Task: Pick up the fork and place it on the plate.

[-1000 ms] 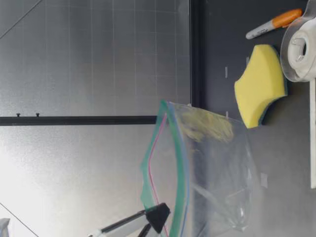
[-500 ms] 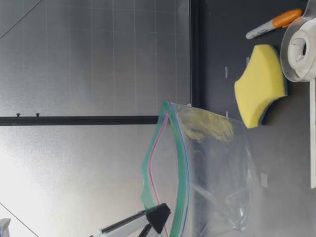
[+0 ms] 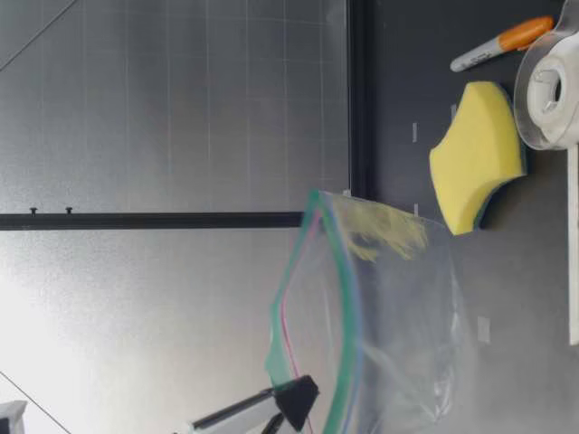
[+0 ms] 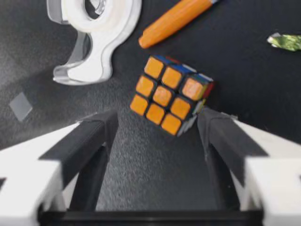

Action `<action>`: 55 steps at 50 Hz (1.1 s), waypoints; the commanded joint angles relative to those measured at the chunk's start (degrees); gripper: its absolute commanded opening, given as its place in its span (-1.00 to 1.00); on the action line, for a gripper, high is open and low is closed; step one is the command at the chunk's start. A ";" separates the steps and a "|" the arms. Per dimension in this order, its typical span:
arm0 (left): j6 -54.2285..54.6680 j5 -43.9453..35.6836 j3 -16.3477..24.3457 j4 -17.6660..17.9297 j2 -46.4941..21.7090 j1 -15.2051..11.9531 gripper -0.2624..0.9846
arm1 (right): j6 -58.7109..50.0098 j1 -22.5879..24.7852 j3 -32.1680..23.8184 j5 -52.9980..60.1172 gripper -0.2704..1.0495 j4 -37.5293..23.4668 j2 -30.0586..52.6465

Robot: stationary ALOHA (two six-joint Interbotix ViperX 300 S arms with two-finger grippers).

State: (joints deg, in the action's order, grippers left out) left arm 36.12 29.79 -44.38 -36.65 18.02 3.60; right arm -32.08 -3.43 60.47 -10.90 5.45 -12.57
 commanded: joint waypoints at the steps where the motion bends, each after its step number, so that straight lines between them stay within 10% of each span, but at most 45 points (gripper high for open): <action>1: -0.09 -0.26 0.35 -0.18 0.53 0.09 -0.49 | 0.09 -0.35 -1.49 0.00 0.44 0.00 1.23; 42: -0.09 -0.62 0.18 -0.18 1.58 0.09 -0.49 | 0.00 0.00 -8.61 -4.48 0.43 0.09 10.55; 55: 0.18 -0.70 0.44 -0.09 2.02 0.09 -0.49 | 0.79 0.00 -9.49 -5.63 0.13 -0.09 9.58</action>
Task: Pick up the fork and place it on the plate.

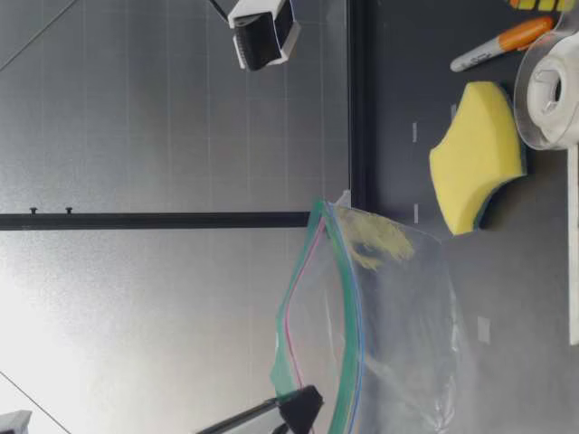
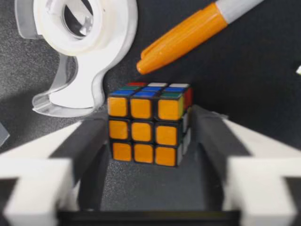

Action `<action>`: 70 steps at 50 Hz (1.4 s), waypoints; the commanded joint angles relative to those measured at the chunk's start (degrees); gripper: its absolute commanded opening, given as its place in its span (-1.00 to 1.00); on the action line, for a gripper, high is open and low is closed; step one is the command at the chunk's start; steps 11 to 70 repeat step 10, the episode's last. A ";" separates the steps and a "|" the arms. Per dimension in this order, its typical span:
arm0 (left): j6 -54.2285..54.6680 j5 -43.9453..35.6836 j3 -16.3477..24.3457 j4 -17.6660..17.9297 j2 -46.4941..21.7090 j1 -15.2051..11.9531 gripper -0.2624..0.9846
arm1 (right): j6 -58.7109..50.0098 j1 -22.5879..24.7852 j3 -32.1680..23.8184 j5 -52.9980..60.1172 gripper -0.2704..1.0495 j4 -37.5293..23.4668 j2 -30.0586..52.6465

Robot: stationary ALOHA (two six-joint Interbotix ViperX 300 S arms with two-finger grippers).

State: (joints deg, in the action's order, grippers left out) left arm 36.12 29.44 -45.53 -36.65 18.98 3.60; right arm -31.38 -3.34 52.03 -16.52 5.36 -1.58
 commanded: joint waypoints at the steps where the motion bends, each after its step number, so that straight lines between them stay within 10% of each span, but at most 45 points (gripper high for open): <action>1: 0.18 -0.26 1.58 -0.09 1.05 0.09 -0.49 | 0.09 -0.09 -1.05 0.00 0.09 0.00 -1.49; 10: 0.18 -0.26 2.02 -0.18 1.05 0.09 -0.49 | 0.44 -0.09 -0.97 0.00 -0.24 -0.09 -2.29; 70: 0.18 -0.26 2.02 -0.18 1.05 0.09 -0.49 | 0.44 -0.09 -0.97 0.00 -0.24 -0.09 -2.29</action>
